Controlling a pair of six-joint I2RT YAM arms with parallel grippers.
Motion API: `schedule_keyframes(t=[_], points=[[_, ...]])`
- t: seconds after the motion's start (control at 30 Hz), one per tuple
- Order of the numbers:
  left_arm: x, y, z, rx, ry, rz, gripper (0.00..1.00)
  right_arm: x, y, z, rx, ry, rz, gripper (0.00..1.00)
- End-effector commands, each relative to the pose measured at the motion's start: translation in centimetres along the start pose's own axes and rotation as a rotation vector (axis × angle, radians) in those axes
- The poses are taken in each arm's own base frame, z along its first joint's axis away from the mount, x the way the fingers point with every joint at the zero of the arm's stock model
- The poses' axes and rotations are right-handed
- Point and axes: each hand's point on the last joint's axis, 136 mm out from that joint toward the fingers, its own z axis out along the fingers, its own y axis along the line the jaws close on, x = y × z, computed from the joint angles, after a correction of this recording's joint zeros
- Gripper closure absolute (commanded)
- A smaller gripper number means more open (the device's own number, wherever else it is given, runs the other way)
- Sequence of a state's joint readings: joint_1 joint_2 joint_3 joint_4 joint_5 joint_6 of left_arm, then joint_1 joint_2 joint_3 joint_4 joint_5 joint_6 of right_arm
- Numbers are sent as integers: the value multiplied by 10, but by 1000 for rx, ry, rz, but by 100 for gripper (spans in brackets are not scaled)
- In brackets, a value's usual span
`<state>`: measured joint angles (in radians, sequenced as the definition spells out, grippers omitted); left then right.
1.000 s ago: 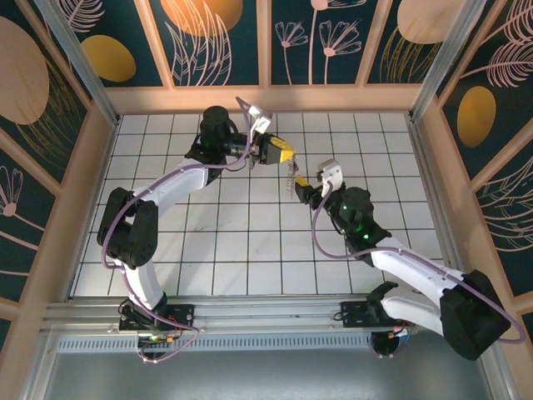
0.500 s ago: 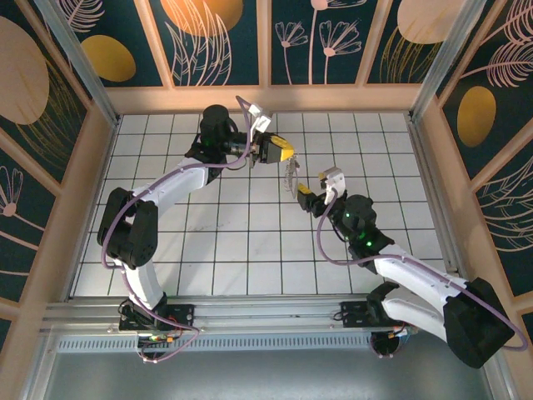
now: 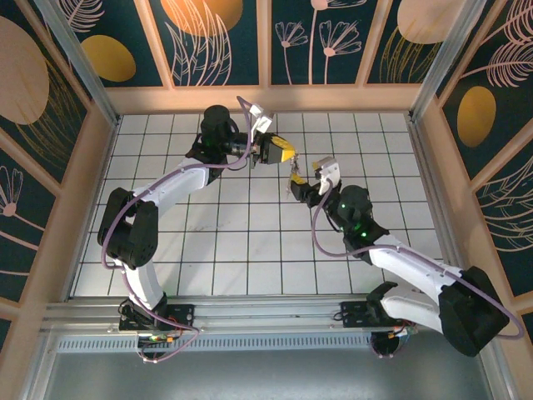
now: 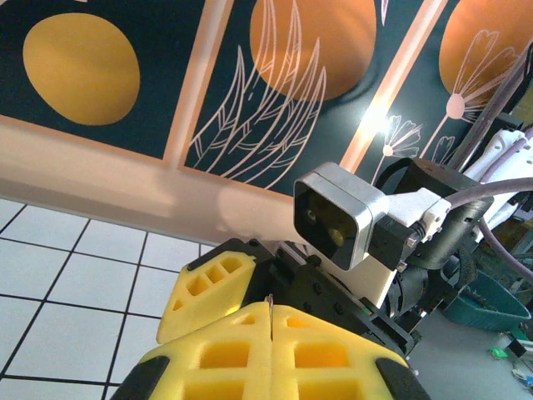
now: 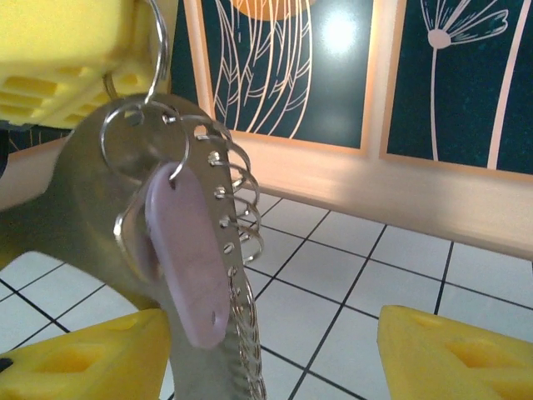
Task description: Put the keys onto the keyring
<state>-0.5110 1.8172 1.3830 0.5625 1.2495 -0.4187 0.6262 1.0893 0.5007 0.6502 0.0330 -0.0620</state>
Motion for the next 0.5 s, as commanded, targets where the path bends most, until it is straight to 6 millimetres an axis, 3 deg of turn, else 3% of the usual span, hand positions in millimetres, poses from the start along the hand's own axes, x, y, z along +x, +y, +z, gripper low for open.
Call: schedule_keyframes(t=[0.0, 0.23, 0.47], points=[[-14, -11, 3, 32, -4, 65, 100, -31, 1, 7, 9, -87, -28, 33], [-13, -13, 5, 39, -1, 64, 100, -33, 1, 14, 12, -77, -64, 38], [-12, -12, 5, 41, 0, 64, 100, -36, 7, 15, -18, -64, -91, 61]])
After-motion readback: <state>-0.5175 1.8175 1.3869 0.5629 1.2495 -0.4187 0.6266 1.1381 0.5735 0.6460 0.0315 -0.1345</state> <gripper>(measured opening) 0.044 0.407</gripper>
